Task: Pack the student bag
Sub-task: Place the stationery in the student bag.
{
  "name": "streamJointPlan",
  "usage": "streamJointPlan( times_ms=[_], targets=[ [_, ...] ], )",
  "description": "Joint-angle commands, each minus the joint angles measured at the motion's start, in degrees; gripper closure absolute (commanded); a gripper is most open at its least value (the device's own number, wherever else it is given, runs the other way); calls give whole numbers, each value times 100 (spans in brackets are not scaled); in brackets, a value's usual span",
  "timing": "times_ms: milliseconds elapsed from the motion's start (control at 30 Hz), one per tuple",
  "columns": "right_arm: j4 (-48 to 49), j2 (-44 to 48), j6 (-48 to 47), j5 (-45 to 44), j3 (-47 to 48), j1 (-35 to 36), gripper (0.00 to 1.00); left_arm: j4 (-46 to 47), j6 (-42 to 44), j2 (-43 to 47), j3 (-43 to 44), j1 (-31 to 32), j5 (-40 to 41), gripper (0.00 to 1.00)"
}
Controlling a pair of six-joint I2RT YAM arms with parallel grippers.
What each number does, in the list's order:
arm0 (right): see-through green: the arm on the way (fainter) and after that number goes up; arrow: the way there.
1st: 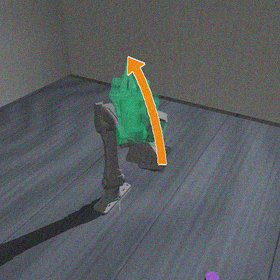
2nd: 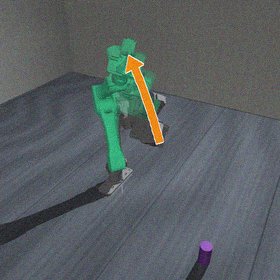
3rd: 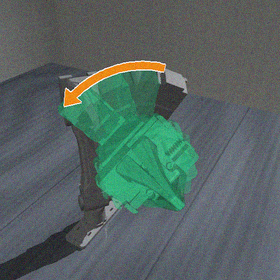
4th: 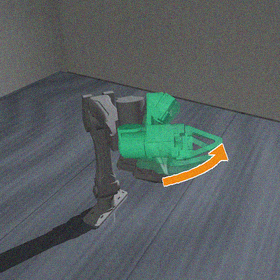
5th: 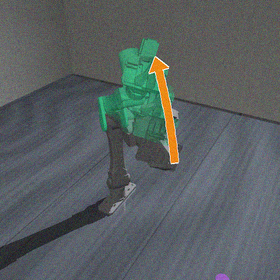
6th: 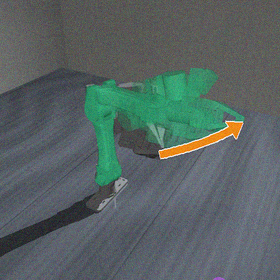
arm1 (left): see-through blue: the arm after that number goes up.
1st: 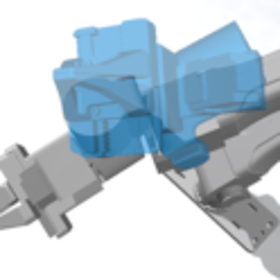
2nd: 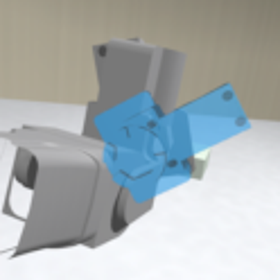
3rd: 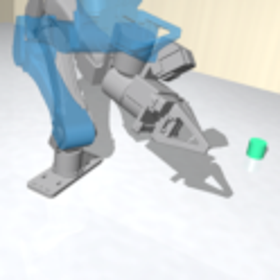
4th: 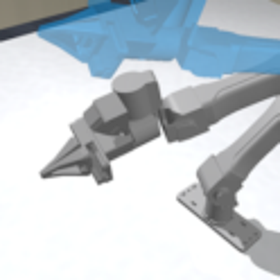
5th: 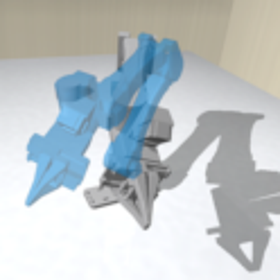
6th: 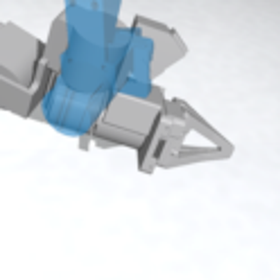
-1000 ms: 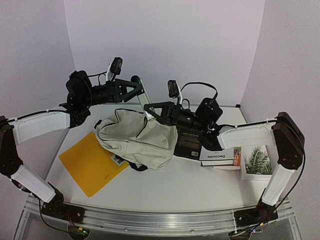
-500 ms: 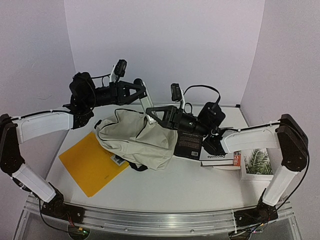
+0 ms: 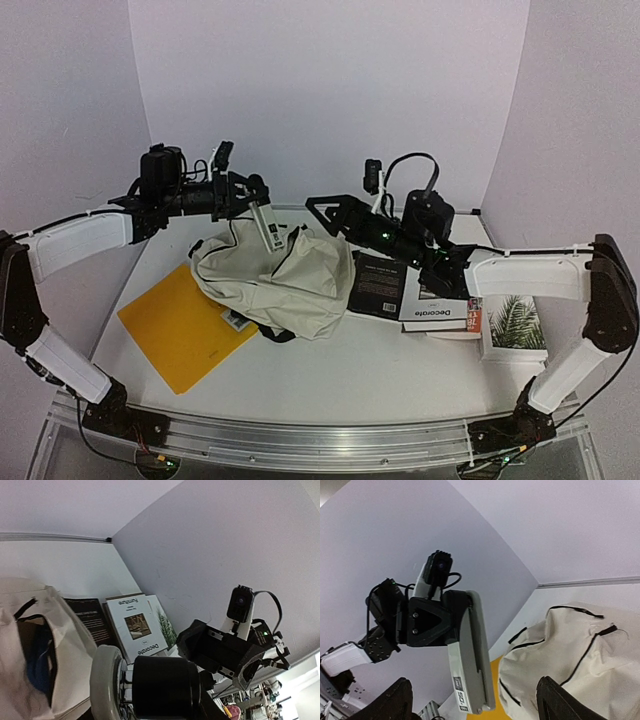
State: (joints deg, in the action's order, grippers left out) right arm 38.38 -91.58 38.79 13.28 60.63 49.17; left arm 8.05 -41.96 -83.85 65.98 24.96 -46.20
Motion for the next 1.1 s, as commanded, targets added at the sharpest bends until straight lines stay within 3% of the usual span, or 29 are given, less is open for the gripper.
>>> streamJointPlan(
  times_ms=[0, 233, 533, 733, 1067],
  targets=[
    [-1646, -174, -307, -1140, 739, -5, 23, -588, 204, 444, 100, -562, 164, 84],
    [-3025, -1037, -141, -1459, 1722, 16, 41, -1448, 707, 280, 189, -983, 173, 83],
    [-3522, -2020, 134, -1184, 2555, 87, 44, -1421, 782, 75, 59, -1087, 10, 82],
    [-3528, -2597, 310, -738, 2968, 87, 50, -537, 132, -82, -421, -1085, -333, 83],
    [-3660, -3193, 332, -971, 3529, 86, 57, -633, 121, 88, -634, -1089, -269, 84]
  ],
)
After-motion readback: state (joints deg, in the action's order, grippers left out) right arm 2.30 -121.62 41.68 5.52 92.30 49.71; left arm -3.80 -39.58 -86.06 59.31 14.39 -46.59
